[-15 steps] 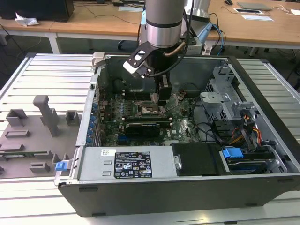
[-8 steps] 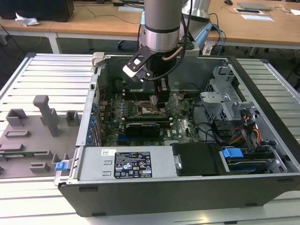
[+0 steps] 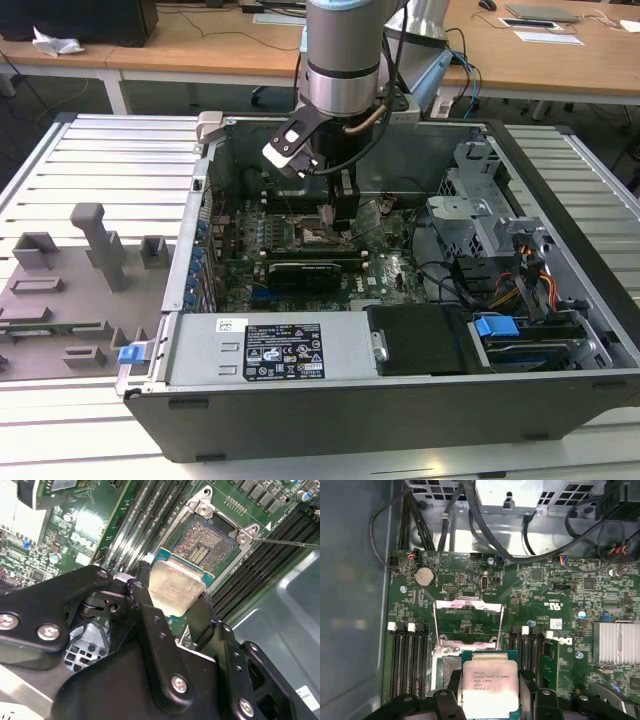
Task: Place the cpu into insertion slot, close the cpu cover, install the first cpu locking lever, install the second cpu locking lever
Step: 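Place the cpu into insertion slot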
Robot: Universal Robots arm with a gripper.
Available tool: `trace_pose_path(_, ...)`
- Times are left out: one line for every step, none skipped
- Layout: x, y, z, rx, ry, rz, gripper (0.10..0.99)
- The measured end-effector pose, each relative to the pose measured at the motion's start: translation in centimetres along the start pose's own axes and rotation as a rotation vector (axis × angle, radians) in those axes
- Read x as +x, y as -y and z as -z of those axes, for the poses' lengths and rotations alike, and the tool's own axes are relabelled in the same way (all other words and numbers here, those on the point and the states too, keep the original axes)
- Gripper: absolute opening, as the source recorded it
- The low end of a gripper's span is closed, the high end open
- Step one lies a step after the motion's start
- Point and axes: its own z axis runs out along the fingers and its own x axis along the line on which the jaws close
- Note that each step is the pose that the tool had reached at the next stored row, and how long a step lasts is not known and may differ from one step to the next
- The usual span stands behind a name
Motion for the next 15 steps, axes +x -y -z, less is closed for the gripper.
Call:
trace_pose_path(0.12, 0.01, -0.22, 0.000, 0.0000, 0.000, 0.537)
trace_pose_path(0.17, 0.02, -0.33, 0.000, 0.0000, 0.000, 0.537)
trace_pose_path(0.23, 0.03, -0.43, 0.000, 0.0001, 0.000, 0.537)
trace_pose_path(0.29, 0.03, -0.57, 0.000, 0.0000, 0.000, 0.537)
trace_pose_path(0.35, 0.05, -0.72, 0.000, 0.0002, 0.000, 0.537)
trace_pose_path(0.40, 0.06, -0.85, 0.000, 0.0003, 0.000, 0.537)
trace_pose_path(0.43, 0.06, -0.93, 0.000, 0.0004, 0.000, 0.537)
trace_pose_path(0.46, 0.07, -1.03, 0.000, 0.0004, 0.000, 0.537)
trace_pose_path(0.50, 0.08, -1.13, 0.000, 0.0005, 0.000, 0.537)
trace_pose_path(0.56, 0.09, -1.28, 0.000, 0.0005, 0.000, 0.537)
trace_pose_path(0.67, 0.11, -1.47, 0.000, 0.0006, 0.000, 0.537)
trace_pose_path(0.83, 0.15, -1.66, 0.000, 0.0005, 0.000, 0.537)
trace_pose_path(0.94, 0.24, -1.76, 0.000, 0.0005, 0.000, 0.537)
trace_pose_path(1.03, 0.44, -1.86, 0.000, 0.0006, 0.000, 0.537)
trace_pose_path(1.08, 0.57, -1.92, 0.000, 0.0009, 0.000, 0.537)
